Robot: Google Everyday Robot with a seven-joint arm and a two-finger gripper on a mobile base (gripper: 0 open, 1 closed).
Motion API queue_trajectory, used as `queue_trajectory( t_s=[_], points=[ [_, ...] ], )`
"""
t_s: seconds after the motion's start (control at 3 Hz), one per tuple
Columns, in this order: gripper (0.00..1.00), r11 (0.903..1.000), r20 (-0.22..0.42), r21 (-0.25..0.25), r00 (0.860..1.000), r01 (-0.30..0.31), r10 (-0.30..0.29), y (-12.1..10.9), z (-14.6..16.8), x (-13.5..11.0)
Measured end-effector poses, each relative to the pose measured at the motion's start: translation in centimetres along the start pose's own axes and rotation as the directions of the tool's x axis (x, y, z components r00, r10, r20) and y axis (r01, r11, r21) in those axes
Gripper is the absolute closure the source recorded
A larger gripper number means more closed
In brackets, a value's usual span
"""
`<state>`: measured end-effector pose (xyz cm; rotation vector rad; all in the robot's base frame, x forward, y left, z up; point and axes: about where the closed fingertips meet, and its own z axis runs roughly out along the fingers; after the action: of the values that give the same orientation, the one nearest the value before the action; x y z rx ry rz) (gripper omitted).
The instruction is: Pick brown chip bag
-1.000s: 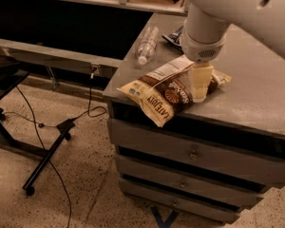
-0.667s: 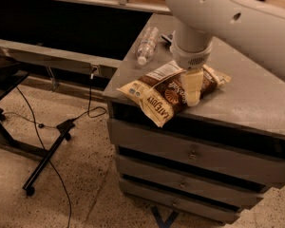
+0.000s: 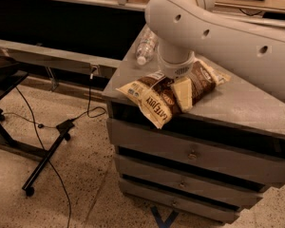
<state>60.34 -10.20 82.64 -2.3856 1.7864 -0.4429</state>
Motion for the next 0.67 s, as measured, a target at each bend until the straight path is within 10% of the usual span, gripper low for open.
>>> queue_trajectory(
  t_s=[0.67],
  points=[
    [0.75,1.0000,0.000,0.000,1.000,0.000,0.000,-0.17,-0.58,0.09]
  ],
)
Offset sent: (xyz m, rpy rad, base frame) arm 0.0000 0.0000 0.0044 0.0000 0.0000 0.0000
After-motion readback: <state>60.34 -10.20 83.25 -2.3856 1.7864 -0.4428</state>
